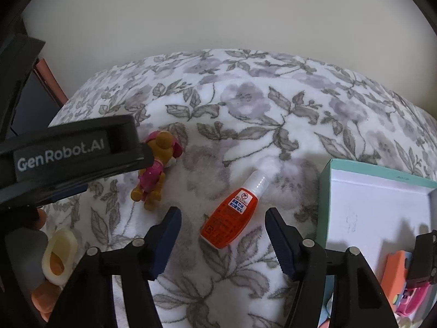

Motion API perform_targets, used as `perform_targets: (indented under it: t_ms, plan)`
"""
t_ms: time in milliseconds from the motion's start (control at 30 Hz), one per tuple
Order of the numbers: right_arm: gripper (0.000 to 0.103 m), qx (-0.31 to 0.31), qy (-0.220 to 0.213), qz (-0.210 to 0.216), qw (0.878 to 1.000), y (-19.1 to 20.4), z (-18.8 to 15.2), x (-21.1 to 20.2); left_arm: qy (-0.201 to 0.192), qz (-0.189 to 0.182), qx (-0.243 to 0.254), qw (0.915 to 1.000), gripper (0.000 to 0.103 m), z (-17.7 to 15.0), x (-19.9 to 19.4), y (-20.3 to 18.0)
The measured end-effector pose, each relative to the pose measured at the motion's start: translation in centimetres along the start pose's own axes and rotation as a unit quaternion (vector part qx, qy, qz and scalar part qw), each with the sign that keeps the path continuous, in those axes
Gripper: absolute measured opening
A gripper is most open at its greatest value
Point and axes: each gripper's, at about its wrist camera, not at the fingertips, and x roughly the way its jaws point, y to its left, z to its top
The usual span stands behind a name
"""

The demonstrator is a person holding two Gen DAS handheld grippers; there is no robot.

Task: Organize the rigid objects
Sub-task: 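Grasp the pink-and-gold dog figure with the left tool while the right tool grasps the orange glue bottle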

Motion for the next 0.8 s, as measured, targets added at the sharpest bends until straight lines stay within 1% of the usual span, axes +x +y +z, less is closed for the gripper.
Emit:
perform_targets:
  t_ms: [33,67,100,167,200,267,300,400,533,600,667,733,800]
  plan:
    - [0.063,-0.001,0.000,-0.001,1.000,0.1,0.0,0.1,-0.001,-0.002,0.004,1.0000,0.099,0.0,0.1,-0.2]
    - [0.057,0.000,0.002,0.001,1.000,0.0,0.0,0.2,-0.002,-0.003,0.007,1.0000,0.097,-0.1,0.1,-0.3]
    - [0.055,0.002,0.003,0.001,1.000,0.0,-0.1,0.3,-0.003,-0.002,0.011,0.9999,0.095,-0.1,0.2,-0.5]
    - [0.054,0.007,0.006,0.002,1.000,-0.2,-0.2,0.4,-0.002,0.000,0.019,0.9998,0.083,-0.2,0.4,-0.8]
    - [0.051,0.008,0.007,0.002,1.000,-0.3,-0.2,0.5,0.000,0.000,0.022,0.9998,0.081,-0.3,0.6,-0.9]
    - [0.049,0.017,0.011,0.007,1.000,-0.6,-0.3,0.7,0.004,0.002,0.027,0.9996,0.071,-0.5,1.0,-1.0]
    - [0.045,0.020,0.013,0.009,1.000,-0.7,-0.3,0.8,0.006,0.002,0.028,0.9996,0.070,-0.5,1.1,-1.0]
    - [0.041,0.039,0.015,0.020,0.999,-1.4,-0.4,0.9,0.010,-0.013,0.027,0.9995,0.065,-0.6,1.4,-1.1]
    - [0.041,0.039,0.013,0.021,0.999,-1.4,-0.5,0.9,0.009,-0.020,0.027,0.9994,0.060,-0.8,1.7,-1.2]
    - [0.041,0.039,0.012,0.021,0.999,-1.3,-0.5,0.9,0.011,-0.020,0.026,0.9994,0.056,-0.8,2.0,-1.1]
    - [0.041,0.040,0.012,0.022,0.999,-1.4,-0.5,0.9,0.014,-0.021,0.023,0.9994,0.046,-0.9,2.3,-0.8]
    - [0.041,0.040,0.011,0.022,0.999,-1.4,-0.6,1.0,0.017,-0.022,0.019,0.9994,0.040,-0.9,2.5,-0.5]
    - [0.040,0.042,0.011,0.023,0.999,-1.4,-0.6,0.9,0.016,-0.023,0.019,0.9994,0.039,-0.8,2.4,-0.5]
